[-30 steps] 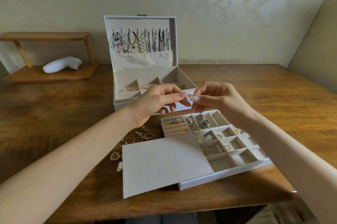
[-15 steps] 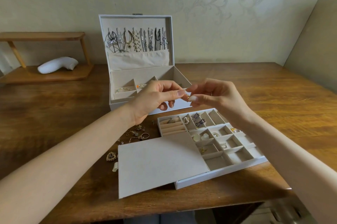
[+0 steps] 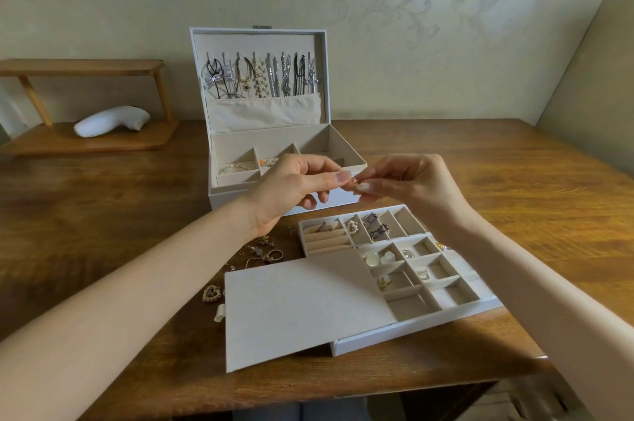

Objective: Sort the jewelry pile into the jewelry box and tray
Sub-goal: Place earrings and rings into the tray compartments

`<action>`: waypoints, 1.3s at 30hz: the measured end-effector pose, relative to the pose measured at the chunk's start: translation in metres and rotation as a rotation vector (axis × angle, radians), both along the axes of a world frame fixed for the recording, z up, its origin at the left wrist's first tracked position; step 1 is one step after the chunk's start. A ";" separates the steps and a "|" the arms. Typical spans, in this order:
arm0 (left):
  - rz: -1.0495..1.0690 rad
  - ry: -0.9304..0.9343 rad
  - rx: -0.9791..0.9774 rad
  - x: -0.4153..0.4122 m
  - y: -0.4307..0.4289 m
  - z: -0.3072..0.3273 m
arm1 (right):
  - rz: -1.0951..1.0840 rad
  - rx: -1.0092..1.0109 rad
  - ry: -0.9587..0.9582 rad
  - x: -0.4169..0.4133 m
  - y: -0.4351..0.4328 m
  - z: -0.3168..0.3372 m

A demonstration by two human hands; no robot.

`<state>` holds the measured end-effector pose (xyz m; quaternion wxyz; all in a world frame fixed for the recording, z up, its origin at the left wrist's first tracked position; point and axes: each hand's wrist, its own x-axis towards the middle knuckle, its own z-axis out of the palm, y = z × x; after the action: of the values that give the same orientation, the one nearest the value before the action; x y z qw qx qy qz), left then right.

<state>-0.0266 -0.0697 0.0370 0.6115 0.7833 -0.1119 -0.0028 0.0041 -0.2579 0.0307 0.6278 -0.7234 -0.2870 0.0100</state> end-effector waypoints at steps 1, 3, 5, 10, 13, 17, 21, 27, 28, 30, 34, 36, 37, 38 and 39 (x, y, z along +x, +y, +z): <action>-0.005 -0.002 0.008 0.000 0.000 0.001 | 0.003 0.003 0.020 0.001 0.000 0.001; -0.014 -0.006 0.024 0.000 0.000 0.002 | 0.015 0.008 0.051 0.002 0.000 0.002; -0.018 -0.014 0.043 -0.001 0.000 0.002 | 0.031 0.023 0.079 0.003 0.000 0.003; -0.027 -0.026 0.071 -0.002 0.000 0.000 | 0.072 -0.027 0.082 0.005 -0.003 0.001; -0.038 -0.027 0.076 -0.003 -0.001 -0.001 | 0.114 -0.082 0.084 0.005 -0.006 0.001; -0.053 -0.036 0.078 -0.002 -0.002 -0.001 | 0.122 -0.118 0.046 0.005 -0.006 0.000; -0.047 -0.043 0.081 0.000 -0.004 -0.001 | 0.110 -0.115 0.083 0.006 -0.007 0.000; -0.065 -0.051 0.090 0.004 -0.011 -0.002 | 0.142 -0.174 0.138 0.009 -0.012 0.000; -0.064 -0.046 0.093 0.005 -0.013 -0.002 | 0.141 -0.183 0.141 0.009 -0.013 -0.001; -0.064 -0.032 0.088 0.007 -0.017 -0.003 | 0.133 -0.183 0.149 0.008 -0.017 0.000; -0.075 -0.027 0.067 0.010 -0.025 -0.005 | 0.114 -0.163 0.160 0.007 -0.027 0.001; -0.093 -0.023 0.063 0.011 -0.029 -0.005 | 0.104 -0.171 0.165 0.008 -0.031 0.000; -0.101 -0.021 0.063 0.012 -0.031 -0.005 | 0.101 -0.176 0.170 0.008 -0.033 0.000; -0.109 -0.021 0.063 0.013 -0.033 -0.005 | 0.100 -0.175 0.177 0.008 -0.035 0.000; -0.113 -0.021 0.060 0.014 -0.035 -0.006 | 0.097 -0.168 0.185 0.008 -0.037 0.000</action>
<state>-0.0128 -0.1049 0.0314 0.5855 0.7937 -0.1621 -0.0326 0.0122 -0.2946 0.0306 0.5876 -0.7547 -0.2608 0.1311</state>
